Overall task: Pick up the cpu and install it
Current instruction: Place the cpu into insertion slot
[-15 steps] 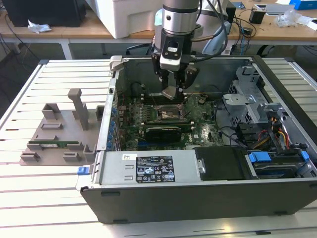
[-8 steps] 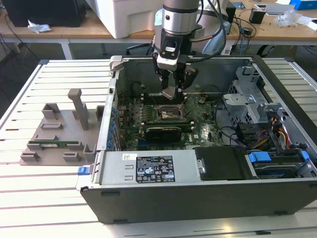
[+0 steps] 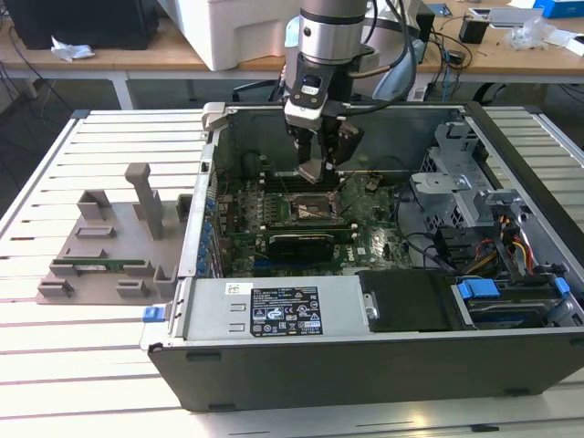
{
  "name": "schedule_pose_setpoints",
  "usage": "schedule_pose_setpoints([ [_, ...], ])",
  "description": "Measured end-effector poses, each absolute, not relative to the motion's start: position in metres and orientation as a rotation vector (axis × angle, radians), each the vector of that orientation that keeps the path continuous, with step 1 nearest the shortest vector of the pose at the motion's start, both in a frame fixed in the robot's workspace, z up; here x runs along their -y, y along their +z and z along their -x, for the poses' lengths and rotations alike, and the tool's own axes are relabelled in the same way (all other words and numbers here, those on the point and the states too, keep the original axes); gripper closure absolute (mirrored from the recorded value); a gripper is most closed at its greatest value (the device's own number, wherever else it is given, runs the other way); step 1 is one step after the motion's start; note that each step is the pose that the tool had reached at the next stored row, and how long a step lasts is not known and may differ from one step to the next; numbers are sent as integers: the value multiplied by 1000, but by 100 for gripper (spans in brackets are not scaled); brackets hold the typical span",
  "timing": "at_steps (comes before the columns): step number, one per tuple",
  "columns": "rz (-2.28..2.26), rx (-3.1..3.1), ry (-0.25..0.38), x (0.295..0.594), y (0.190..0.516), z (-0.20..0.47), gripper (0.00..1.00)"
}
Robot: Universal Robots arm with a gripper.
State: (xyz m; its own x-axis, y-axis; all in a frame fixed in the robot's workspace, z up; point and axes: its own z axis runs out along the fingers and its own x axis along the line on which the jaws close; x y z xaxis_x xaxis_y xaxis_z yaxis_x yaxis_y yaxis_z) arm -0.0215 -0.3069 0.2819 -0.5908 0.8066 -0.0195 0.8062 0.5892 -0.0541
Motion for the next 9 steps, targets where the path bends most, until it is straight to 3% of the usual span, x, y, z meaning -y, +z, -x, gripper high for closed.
schedule_pose_setpoints([
  [9,1538,2727,89,307,281,22,46],
])
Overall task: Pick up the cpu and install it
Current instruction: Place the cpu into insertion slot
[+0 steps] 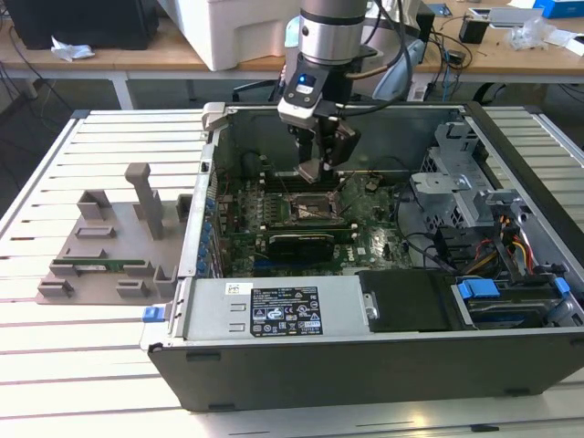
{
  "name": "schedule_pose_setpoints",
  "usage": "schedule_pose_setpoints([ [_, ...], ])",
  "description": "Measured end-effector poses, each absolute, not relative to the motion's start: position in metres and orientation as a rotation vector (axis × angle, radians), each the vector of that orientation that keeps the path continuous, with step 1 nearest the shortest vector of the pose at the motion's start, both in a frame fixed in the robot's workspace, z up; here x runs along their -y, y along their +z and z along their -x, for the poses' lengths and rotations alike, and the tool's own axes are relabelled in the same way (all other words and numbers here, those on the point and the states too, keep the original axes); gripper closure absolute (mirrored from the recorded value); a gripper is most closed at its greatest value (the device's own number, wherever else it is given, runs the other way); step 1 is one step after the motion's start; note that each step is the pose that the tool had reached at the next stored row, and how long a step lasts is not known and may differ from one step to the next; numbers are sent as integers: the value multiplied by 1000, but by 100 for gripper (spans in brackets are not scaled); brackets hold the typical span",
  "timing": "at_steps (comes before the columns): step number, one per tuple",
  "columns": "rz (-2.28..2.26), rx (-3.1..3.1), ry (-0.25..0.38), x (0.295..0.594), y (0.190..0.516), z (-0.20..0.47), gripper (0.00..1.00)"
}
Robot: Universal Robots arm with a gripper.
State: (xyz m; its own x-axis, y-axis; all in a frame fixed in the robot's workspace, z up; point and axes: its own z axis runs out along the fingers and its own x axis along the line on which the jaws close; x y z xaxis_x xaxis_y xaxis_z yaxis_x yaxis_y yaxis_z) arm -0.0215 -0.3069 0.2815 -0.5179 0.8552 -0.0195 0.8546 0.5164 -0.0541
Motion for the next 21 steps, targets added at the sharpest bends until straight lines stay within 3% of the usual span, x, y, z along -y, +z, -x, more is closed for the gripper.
schedule_pose_setpoints([
  [21,1713,2616,88,307,281,21,46],
])
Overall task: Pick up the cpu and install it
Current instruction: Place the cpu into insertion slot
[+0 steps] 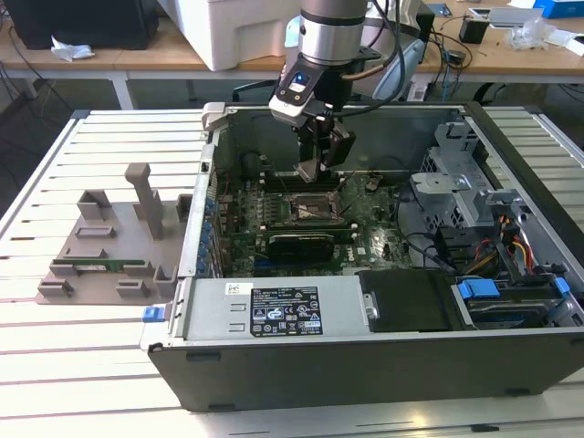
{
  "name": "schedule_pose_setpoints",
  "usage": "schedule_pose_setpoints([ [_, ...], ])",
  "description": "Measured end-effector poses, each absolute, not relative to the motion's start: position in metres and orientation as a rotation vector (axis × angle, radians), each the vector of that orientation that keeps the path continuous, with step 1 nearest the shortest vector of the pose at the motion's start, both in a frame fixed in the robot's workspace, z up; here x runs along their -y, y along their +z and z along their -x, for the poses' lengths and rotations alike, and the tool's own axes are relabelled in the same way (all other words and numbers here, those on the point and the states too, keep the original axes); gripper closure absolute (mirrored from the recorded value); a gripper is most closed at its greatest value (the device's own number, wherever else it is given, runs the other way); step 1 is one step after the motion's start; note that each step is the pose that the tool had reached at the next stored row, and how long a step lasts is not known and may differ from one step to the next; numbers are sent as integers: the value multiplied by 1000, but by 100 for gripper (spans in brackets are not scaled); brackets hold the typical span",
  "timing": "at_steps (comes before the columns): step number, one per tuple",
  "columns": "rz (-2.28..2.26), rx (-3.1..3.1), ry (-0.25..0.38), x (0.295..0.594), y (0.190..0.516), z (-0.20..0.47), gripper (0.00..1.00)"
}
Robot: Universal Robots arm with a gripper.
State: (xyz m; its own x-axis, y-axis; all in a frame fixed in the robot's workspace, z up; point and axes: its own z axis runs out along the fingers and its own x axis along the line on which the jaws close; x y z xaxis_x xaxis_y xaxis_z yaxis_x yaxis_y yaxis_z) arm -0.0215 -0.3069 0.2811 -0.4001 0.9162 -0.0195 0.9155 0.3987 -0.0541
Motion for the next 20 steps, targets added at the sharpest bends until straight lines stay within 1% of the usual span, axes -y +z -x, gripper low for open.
schedule_pose_setpoints([
  [20,1886,2489,86,307,281,22,46],
])
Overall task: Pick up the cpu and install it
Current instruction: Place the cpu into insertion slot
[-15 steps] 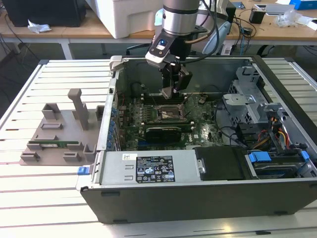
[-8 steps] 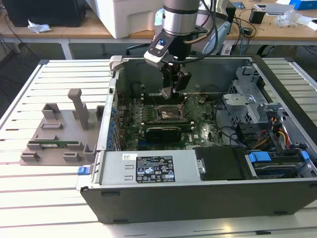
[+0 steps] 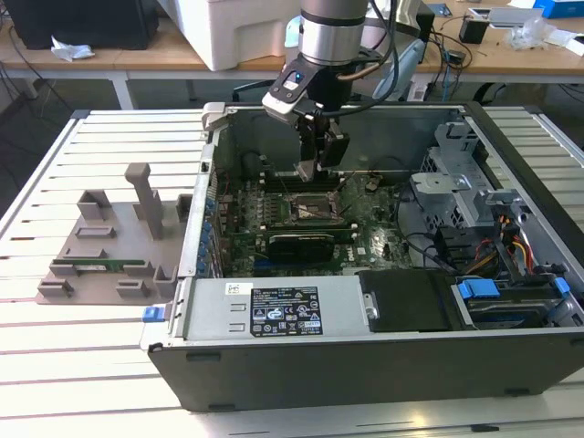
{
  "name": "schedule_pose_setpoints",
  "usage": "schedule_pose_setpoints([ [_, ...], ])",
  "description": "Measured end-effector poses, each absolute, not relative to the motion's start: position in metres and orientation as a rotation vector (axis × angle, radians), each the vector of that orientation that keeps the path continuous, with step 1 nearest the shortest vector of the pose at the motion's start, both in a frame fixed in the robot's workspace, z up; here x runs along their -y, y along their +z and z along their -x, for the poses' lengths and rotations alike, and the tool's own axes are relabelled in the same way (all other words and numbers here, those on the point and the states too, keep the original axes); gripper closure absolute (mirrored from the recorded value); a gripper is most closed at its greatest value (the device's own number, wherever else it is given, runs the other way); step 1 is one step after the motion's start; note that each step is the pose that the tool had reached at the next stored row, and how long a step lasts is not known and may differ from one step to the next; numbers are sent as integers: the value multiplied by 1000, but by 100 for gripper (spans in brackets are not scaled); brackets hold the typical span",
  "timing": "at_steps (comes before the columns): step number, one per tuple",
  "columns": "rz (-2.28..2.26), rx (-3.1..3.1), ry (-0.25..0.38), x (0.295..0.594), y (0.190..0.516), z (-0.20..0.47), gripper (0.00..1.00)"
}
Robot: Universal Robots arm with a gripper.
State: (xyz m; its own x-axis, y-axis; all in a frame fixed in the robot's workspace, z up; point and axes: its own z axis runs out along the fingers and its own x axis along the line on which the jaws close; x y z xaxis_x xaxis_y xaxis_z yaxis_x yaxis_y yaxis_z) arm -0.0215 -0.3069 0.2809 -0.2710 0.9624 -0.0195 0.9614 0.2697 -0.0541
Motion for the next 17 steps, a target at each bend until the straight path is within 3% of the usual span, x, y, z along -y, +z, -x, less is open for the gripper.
schedule_pose_setpoints([
  [17,2018,2380,84,307,281,21,46],
])
